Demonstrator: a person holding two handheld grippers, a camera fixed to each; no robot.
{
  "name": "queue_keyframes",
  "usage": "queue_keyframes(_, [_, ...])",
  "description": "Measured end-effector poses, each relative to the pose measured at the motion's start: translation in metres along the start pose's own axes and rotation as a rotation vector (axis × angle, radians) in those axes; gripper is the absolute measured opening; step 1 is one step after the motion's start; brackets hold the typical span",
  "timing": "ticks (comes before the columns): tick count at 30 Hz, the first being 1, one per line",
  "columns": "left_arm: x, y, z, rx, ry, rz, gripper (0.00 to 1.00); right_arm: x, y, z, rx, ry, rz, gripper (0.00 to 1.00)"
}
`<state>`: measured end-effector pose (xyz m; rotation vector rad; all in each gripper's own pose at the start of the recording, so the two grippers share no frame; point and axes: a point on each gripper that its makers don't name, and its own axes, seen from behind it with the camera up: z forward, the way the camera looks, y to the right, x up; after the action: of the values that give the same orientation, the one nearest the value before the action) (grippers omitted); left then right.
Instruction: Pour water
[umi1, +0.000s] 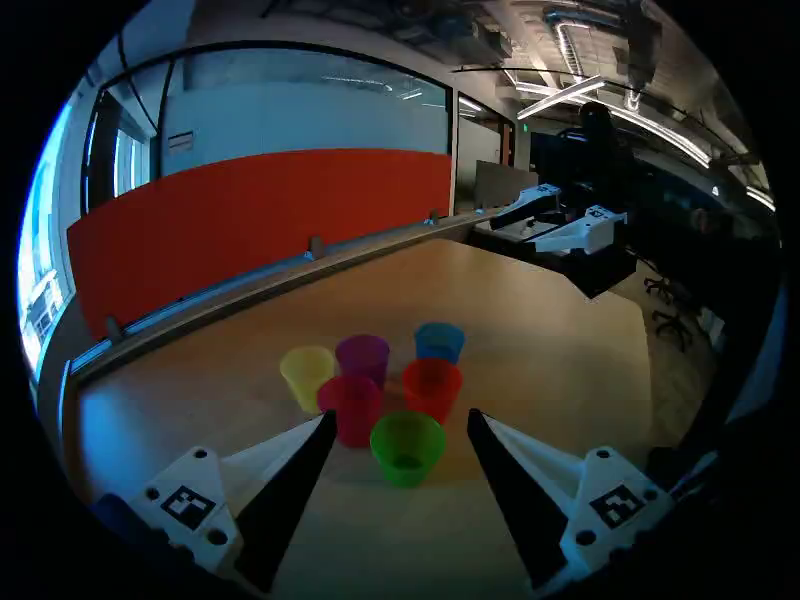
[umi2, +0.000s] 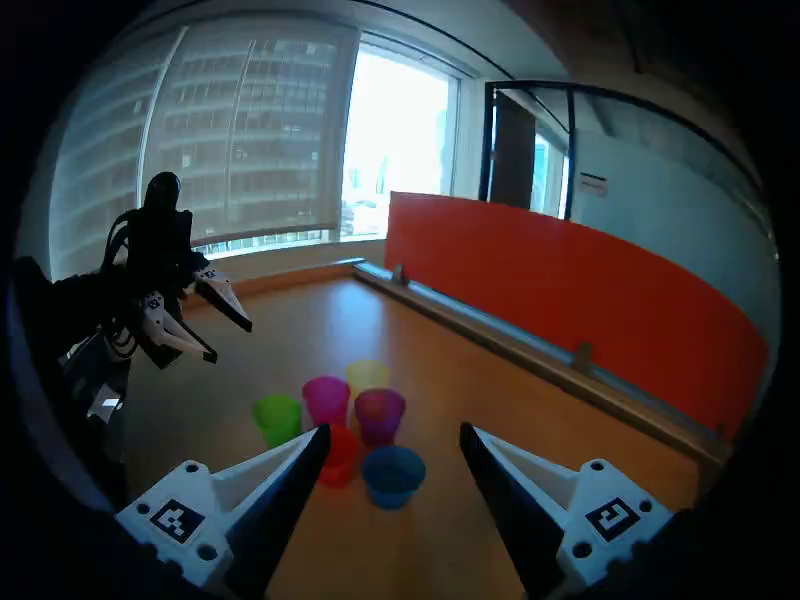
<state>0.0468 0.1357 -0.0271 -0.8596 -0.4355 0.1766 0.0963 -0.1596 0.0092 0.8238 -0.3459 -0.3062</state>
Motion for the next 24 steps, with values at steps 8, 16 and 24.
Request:
queue_keyframes(8, [-0.026, 0.000, 0.016, -0.026, -0.069, -0.003, 0.97, -0.015, 0.001, 0.016, 0.019, -0.032, -0.007, 1.00])
queue_keyframes(16, [-0.048, 0.003, 0.031, -0.055, -0.132, 0.010, 0.97, -0.024, 0.003, 0.029, 0.032, -0.052, -0.008, 1.00])
queue_keyframes(24, [-0.073, 0.013, 0.048, -0.095, -0.199, 0.043, 0.97, -0.034, 0.004, 0.038, 0.042, -0.068, -0.006, 1.00])
